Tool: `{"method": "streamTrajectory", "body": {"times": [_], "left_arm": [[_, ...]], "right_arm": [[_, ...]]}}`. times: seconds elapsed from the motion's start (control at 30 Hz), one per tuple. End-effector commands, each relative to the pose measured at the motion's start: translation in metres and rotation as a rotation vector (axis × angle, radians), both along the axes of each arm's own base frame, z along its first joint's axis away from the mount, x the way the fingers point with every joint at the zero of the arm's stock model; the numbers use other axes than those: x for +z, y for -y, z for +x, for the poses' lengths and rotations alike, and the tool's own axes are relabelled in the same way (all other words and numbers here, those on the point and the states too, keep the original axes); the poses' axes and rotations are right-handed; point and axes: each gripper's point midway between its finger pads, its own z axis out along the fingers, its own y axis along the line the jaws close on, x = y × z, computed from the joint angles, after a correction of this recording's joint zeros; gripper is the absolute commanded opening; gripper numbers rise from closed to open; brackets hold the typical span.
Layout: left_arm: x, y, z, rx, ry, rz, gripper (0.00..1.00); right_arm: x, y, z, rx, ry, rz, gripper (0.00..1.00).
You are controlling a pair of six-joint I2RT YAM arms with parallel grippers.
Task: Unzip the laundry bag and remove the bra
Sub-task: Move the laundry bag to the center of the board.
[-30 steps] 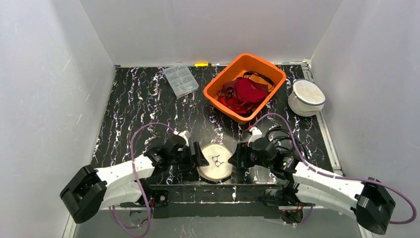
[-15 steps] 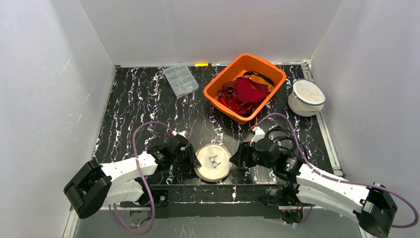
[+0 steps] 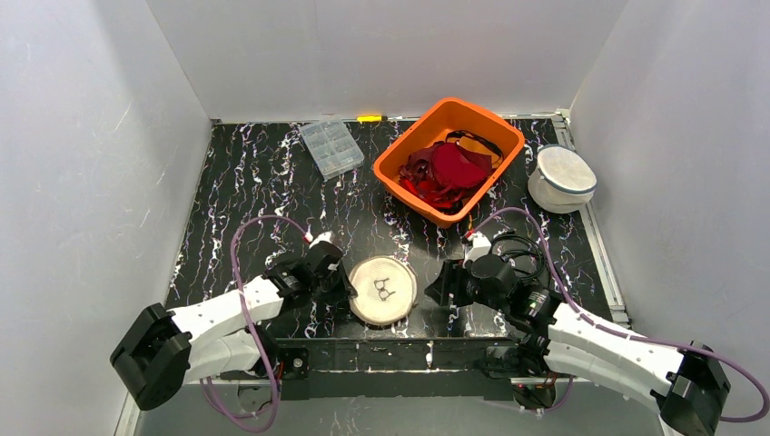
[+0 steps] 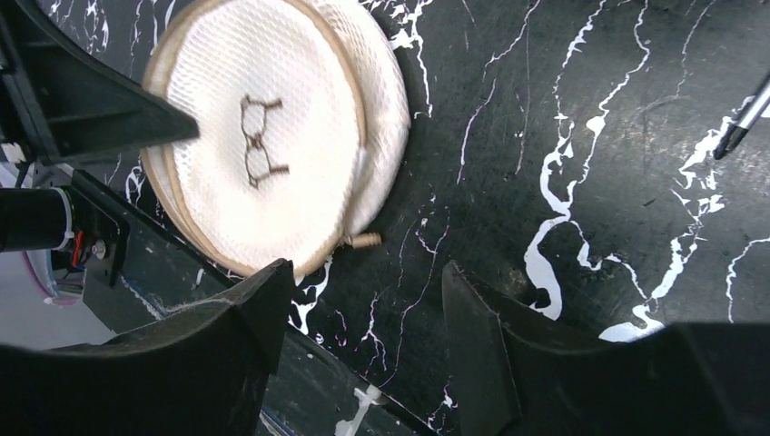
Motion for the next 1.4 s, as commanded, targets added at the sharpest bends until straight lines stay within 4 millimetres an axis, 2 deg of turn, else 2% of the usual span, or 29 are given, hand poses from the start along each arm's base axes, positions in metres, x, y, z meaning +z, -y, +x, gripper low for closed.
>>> {"method": "streamTrajectory", "body": {"times": [0.0, 0.17, 0.4, 0.53, 0.63, 0.7, 0.77, 0.93, 1.03, 1.17, 1.2, 1.3, 1.37], "left_arm": [[0.010, -0.037, 0.024, 0.149, 0.049, 0.125, 0.00], [0.010, -0.073, 0.046, 0.328, 0.015, 0.179, 0.00], [0.001, -0.140, 0.081, 0.666, -0.074, 0.163, 0.00], [-0.004, -0.175, 0.106, 0.854, -0.109, 0.141, 0.00], [-0.005, -0.194, 0.133, 0.937, -0.102, 0.137, 0.00], [0.002, -0.202, 0.160, 0.958, -0.082, 0.140, 0.00], [0.002, -0.218, 0.182, 0.998, -0.094, 0.150, 0.00], [-0.014, -0.237, 0.224, 1.047, -0.163, 0.128, 0.00], [-0.018, -0.248, 0.245, 1.058, -0.165, 0.130, 0.00], [-0.017, -0.254, 0.260, 1.041, -0.157, 0.146, 0.00], [-0.016, -0.253, 0.261, 1.032, -0.153, 0.141, 0.02], [-0.006, -0.247, 0.256, 1.015, -0.121, 0.101, 0.31], [0.006, -0.243, 0.248, 1.006, -0.089, 0.069, 0.53]], "right_arm": [[0.013, 0.002, 0.008, -0.023, 0.049, 0.003, 0.69], [0.012, 0.004, 0.007, -0.022, 0.052, 0.002, 0.69], [0.012, 0.008, 0.003, -0.023, 0.054, 0.010, 0.69], [0.006, 0.010, -0.001, -0.020, 0.041, 0.023, 0.69], [0.000, 0.010, -0.004, -0.015, 0.027, 0.031, 0.69], [-0.001, 0.010, -0.005, -0.014, 0.029, 0.031, 0.69], [0.001, 0.010, -0.003, -0.013, 0.041, 0.033, 0.69], [0.016, 0.010, -0.002, 0.004, 0.071, 0.031, 0.69], [0.025, 0.011, 0.000, 0.007, 0.092, 0.023, 0.69], [0.038, 0.012, 0.003, 0.013, 0.121, 0.004, 0.69], [0.041, 0.013, 0.004, 0.014, 0.129, -0.001, 0.69], [0.057, 0.014, 0.008, 0.006, 0.152, -0.014, 0.71], [0.071, 0.018, 0.014, -0.024, 0.174, -0.028, 0.75]]}}
